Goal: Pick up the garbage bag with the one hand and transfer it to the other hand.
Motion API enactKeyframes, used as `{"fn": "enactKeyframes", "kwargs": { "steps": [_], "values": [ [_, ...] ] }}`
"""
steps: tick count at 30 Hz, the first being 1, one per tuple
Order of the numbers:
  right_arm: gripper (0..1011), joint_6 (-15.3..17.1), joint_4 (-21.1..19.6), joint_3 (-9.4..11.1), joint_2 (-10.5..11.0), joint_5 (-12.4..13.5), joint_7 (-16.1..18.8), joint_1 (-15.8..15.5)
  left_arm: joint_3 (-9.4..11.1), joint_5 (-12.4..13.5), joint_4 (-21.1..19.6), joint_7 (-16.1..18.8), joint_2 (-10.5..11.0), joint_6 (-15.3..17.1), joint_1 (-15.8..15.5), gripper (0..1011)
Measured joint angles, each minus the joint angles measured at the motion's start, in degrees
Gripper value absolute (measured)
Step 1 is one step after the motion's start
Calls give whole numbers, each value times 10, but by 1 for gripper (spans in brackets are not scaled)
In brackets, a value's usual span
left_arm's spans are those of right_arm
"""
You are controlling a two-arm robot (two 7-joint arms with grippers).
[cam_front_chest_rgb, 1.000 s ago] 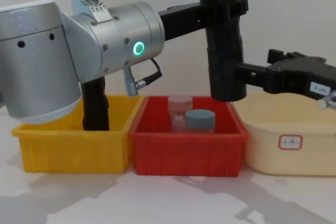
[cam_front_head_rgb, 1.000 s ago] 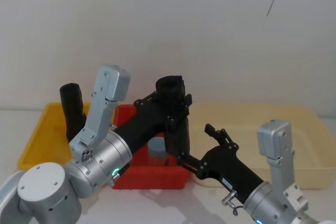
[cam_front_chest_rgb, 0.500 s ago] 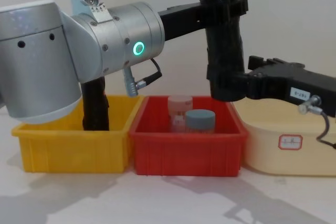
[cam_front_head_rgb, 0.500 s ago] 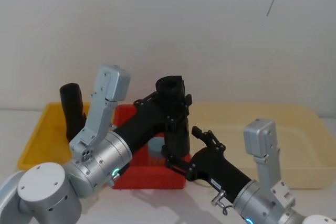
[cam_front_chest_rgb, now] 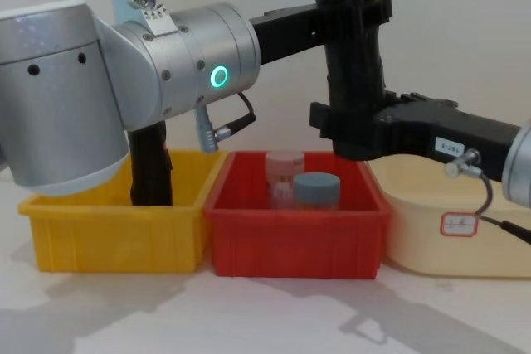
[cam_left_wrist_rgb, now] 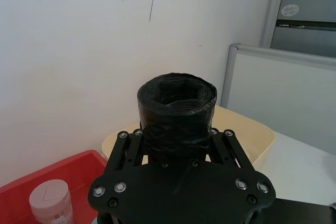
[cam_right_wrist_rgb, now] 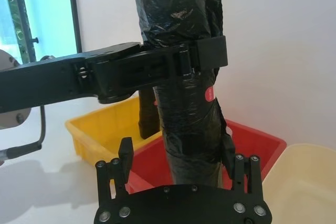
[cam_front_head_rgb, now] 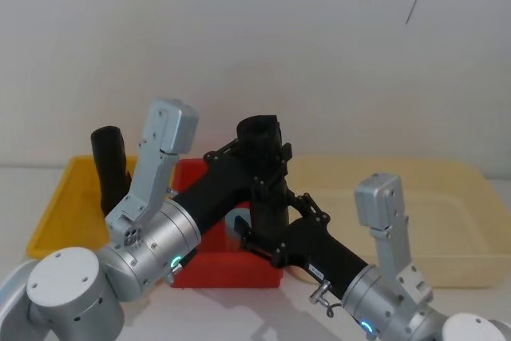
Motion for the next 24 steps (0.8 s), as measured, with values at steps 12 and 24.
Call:
{"fn": "enactKeyframes", "kwargs": {
  "steps": [12, 24],
  "values": [
    [872, 0, 31, -6, -13, -3, 0, 25, 0, 0, 0, 0, 0, 0, 0, 477],
    [507, 7, 43, -7, -20, -9, -4, 35, 0, 0, 0, 0, 0, 0, 0, 477]
  ]
}}
